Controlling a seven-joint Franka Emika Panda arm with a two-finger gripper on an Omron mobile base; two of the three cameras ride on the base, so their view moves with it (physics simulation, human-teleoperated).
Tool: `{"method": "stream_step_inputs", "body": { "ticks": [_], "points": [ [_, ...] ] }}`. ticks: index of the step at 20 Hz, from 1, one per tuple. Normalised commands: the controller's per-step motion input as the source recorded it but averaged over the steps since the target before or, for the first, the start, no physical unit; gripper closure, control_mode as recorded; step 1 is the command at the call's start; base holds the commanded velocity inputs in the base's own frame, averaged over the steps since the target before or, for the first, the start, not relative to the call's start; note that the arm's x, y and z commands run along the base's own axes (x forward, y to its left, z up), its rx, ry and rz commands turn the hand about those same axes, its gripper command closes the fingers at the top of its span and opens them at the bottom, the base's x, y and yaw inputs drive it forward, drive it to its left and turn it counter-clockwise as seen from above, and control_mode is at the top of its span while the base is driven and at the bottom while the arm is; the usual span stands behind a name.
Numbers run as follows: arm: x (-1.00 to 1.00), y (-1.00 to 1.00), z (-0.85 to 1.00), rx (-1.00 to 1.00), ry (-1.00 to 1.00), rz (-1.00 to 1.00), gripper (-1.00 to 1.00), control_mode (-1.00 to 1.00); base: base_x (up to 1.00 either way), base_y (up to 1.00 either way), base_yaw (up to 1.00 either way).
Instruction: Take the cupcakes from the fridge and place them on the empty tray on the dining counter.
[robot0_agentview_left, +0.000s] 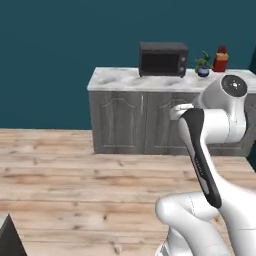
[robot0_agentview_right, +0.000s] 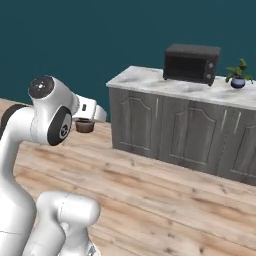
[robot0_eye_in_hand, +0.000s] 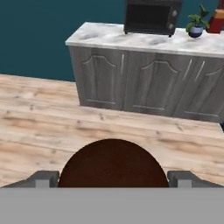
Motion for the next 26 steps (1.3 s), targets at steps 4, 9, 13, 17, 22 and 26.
{"method": "stream_step_inputs", "body": {
  "ticks": [4,9,13,17,22,26],
  "points": [
    [0.0,0.0,0.0,0.0,0.0,0.0,1.0,1.0,1.0,0.19,0.28],
    [0.0,0.0,0.0,0.0,0.0,0.0,1.0,1.0,1.0,0.16,0.5],
    [0.0,0.0,0.0,0.0,0.0,0.0,1.0,1.0,1.0,0.08,0.62],
    [0.0,0.0,0.0,0.0,0.0,0.0,1.0,1.0,1.0,0.01,0.68],
    [0.0,0.0,0.0,0.0,0.0,0.0,1.0,1.0,1.0,0.0,0.67],
    [0.0,0.0,0.0,0.0,0.0,0.0,1.0,1.0,1.0,0.0,0.63]
  ]
}}
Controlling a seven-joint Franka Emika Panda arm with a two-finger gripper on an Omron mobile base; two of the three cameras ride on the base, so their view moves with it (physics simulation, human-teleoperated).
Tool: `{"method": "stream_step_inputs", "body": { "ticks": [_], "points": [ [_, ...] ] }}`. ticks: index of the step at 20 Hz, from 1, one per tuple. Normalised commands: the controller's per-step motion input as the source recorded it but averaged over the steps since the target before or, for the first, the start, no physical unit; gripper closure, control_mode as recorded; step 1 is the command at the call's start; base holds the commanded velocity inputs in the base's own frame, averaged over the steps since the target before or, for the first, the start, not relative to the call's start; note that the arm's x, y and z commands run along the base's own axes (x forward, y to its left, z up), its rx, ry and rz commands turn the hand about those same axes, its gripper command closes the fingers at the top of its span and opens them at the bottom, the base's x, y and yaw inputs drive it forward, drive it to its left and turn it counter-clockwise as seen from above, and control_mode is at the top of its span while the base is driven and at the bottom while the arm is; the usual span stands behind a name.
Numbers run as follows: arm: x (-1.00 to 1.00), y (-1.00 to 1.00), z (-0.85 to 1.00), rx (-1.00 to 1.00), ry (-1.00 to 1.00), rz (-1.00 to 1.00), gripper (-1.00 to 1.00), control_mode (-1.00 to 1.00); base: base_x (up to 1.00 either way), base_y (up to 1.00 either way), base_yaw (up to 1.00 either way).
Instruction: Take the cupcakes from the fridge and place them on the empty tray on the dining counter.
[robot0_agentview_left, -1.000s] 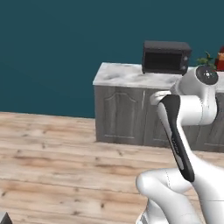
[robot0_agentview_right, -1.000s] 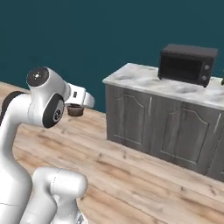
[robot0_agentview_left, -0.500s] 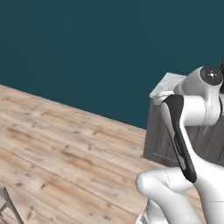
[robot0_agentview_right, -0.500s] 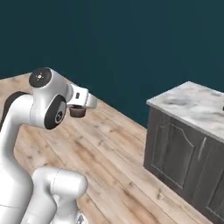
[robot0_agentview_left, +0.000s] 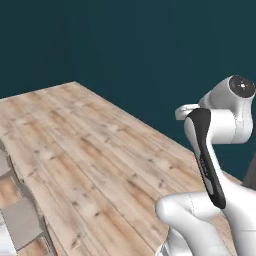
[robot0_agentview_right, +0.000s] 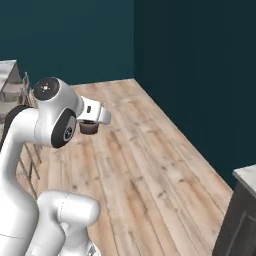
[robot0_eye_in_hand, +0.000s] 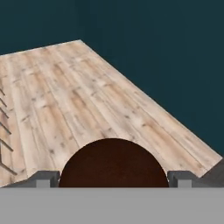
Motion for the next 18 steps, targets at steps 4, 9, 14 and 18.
{"method": "stream_step_inputs", "body": {
  "ticks": [4,9,14,18],
  "points": [
    [0.0,0.0,0.0,0.0,0.0,0.0,1.0,1.0,1.0,0.0,0.56],
    [0.0,0.0,0.0,0.0,0.0,0.0,1.0,1.0,1.0,-0.08,0.45],
    [0.0,0.0,0.0,0.0,0.0,0.0,1.0,1.0,1.0,-0.4,0.23],
    [0.0,0.0,0.0,0.0,0.0,0.0,1.0,1.0,1.0,-0.62,0.12]
  ]
}}
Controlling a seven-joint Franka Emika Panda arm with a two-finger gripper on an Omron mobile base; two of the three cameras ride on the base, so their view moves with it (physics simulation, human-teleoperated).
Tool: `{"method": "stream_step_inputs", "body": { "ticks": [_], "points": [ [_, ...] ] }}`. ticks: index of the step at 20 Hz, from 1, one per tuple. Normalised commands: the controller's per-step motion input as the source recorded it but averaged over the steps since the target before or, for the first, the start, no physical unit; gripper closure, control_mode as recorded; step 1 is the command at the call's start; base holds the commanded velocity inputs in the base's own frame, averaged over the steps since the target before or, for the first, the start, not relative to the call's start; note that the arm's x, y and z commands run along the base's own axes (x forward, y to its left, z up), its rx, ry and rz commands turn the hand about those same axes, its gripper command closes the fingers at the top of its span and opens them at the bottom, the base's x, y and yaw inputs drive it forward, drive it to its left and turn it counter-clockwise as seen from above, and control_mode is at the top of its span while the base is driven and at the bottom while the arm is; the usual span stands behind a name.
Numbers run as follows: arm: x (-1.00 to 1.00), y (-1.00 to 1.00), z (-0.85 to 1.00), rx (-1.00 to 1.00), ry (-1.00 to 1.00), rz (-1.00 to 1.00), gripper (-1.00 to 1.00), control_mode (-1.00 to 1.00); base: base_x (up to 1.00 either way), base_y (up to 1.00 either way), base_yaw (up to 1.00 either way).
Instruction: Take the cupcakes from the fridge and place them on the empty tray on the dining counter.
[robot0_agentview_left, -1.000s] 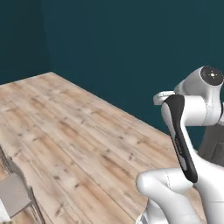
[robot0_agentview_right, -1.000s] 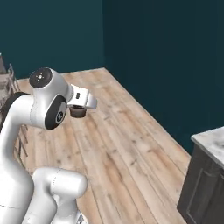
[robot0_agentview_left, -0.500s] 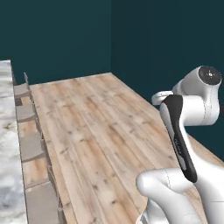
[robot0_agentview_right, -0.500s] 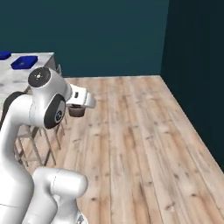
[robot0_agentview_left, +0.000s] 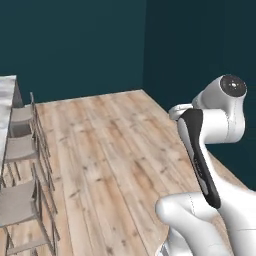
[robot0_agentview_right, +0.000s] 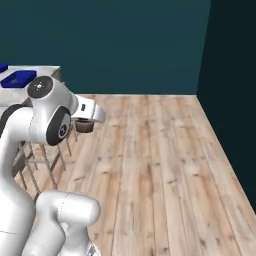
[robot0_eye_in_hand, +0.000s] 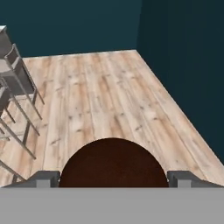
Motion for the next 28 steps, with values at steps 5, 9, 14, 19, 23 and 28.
{"method": "stream_step_inputs", "body": {
  "ticks": [5,9,14,19,23,28],
  "points": [
    [0.0,0.0,0.0,0.0,0.0,0.0,1.0,1.0,1.0,-0.34,0.13],
    [0.0,0.0,0.0,0.0,0.0,0.0,1.0,1.0,1.0,-0.04,0.39],
    [0.0,0.0,0.0,0.0,0.0,0.0,1.0,1.0,1.0,-0.06,0.57],
    [0.0,0.0,0.0,0.0,0.0,0.0,1.0,1.0,1.0,-0.24,0.59],
    [0.0,0.0,0.0,0.0,0.0,0.0,1.0,1.0,1.0,-0.46,0.52],
    [0.0,0.0,0.0,0.0,0.0,0.0,1.0,1.0,1.0,-0.47,0.52]
  ]
}}
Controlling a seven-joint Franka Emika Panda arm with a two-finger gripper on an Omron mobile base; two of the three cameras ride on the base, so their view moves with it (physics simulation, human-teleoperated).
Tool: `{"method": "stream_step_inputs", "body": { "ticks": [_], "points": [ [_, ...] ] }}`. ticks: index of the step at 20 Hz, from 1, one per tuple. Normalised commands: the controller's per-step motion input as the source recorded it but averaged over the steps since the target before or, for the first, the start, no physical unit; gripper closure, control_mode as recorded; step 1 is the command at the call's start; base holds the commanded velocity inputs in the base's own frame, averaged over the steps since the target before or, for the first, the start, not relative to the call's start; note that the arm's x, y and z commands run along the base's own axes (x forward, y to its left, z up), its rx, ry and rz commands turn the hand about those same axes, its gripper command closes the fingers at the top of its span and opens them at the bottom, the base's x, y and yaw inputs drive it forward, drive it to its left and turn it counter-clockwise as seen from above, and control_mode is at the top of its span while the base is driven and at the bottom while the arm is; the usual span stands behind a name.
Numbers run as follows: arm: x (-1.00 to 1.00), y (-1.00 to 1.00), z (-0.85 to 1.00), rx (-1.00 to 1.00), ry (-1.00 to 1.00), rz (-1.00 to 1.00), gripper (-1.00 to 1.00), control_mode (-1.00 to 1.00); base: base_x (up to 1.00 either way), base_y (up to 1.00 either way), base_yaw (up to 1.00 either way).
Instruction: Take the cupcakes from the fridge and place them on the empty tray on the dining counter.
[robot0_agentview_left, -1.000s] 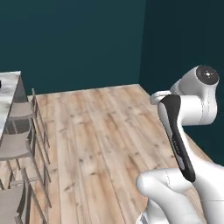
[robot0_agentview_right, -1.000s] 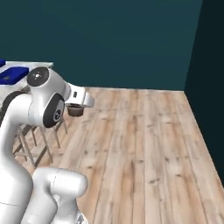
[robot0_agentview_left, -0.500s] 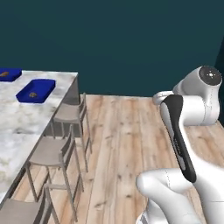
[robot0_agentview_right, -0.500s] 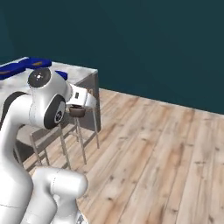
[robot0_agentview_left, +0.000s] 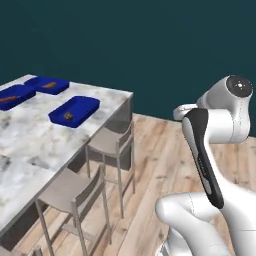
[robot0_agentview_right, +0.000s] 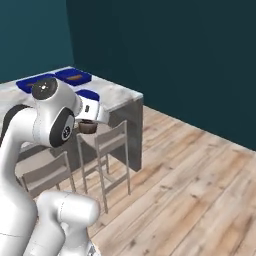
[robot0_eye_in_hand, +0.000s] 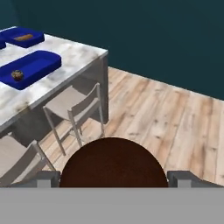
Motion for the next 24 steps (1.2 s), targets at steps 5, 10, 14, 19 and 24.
{"method": "stream_step_inputs", "body": {
  "ticks": [5,10,14,19,24],
  "points": [
    [0.0,0.0,0.0,0.0,0.0,0.0,1.0,1.0,1.0,-0.48,0.54],
    [0.0,0.0,0.0,0.0,0.0,0.0,1.0,1.0,1.0,-0.54,0.53],
    [0.0,0.0,0.0,0.0,0.0,0.0,1.0,1.0,1.0,-0.51,0.53],
    [0.0,0.0,0.0,0.0,0.0,0.0,1.0,1.0,1.0,-0.33,0.53],
    [0.0,0.0,0.0,0.0,0.0,0.0,1.0,1.0,0.91,-0.2,0.52]
  ]
}}
